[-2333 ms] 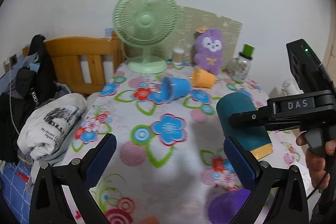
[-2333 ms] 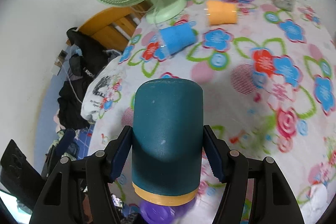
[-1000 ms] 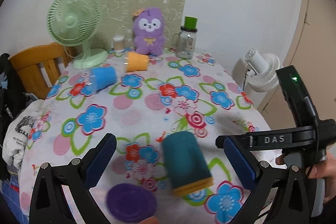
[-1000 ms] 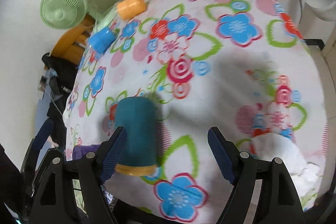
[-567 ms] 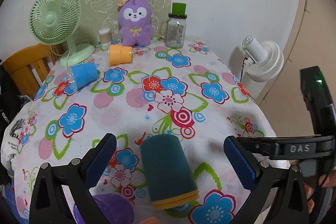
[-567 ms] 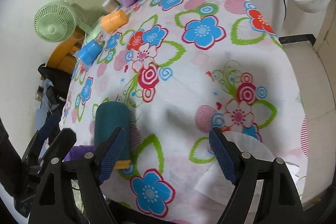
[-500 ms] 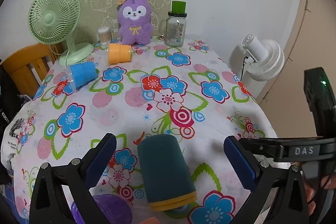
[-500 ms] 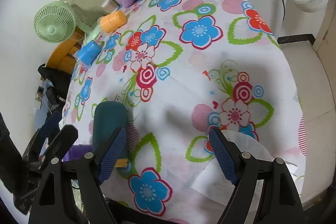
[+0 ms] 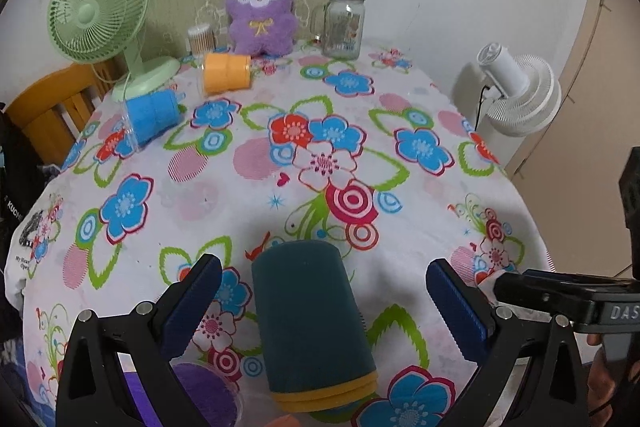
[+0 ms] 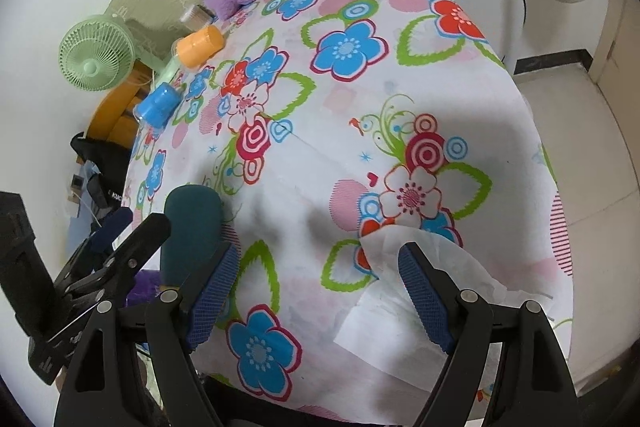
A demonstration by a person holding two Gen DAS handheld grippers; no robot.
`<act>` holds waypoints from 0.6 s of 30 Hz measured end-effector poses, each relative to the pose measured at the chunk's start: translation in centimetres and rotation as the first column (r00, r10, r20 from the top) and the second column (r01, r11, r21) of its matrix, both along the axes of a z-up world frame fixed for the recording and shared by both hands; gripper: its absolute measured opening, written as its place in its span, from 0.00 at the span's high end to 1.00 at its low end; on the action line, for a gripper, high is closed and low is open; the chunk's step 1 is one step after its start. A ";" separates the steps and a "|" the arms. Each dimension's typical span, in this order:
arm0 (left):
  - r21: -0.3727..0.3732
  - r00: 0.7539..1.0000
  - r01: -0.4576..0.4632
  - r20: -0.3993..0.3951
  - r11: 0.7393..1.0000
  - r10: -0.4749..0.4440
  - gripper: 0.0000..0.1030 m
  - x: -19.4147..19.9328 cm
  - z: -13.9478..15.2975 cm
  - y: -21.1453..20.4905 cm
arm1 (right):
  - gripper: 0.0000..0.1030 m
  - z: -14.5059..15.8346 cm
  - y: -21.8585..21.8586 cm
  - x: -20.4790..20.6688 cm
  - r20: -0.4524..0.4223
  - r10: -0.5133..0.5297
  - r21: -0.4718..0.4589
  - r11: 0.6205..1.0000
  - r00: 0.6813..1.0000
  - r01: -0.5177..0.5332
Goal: Flip cup upside down
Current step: 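Close the left gripper on the teal cup while the right gripper holds it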
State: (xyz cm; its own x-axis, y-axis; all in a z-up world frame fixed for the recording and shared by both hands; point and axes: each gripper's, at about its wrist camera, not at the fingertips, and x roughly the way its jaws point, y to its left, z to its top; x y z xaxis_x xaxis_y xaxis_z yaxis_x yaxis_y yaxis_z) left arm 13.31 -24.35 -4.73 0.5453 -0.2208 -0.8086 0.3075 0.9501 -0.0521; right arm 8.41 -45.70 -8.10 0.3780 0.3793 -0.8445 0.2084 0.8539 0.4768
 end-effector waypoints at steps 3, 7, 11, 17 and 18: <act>0.014 0.999 -0.012 -0.037 1.000 0.012 0.00 0.5 -1.0 -0.1 | 0.18 -0.4 -0.3 -0.2 -0.005 -0.007 0.008 1.000 1.000 0.007; -0.007 0.995 -0.016 -0.100 1.000 0.015 0.00 1.3 -2.2 0.0 | 0.18 -0.7 -0.8 -0.4 -0.008 -0.016 0.016 1.000 1.000 0.016; -0.012 0.988 -0.033 -0.153 0.999 0.031 0.00 1.9 -3.3 0.1 | 0.18 -1.0 -1.2 -0.5 -0.011 -0.023 0.024 0.999 1.000 0.024; -0.068 0.981 -0.015 -0.193 0.998 0.002 0.01 2.4 -3.7 0.2 | 0.18 -1.7 -1.6 -0.5 -0.017 -0.033 0.042 0.999 0.999 0.034; -0.071 0.981 -0.012 -0.196 0.997 -0.002 0.03 2.5 -3.7 0.2 | 0.18 -1.7 -1.6 -0.5 -0.018 -0.035 0.046 0.998 0.999 0.036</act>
State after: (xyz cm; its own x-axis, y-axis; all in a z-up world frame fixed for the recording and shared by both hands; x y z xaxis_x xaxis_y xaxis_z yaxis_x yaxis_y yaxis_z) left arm 15.82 -24.19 -8.48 0.3794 -0.2796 -0.8820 0.2795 0.9433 -0.1788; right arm 7.87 -47.32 -9.84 0.3775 0.4046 -0.8329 0.2465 0.8231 0.5116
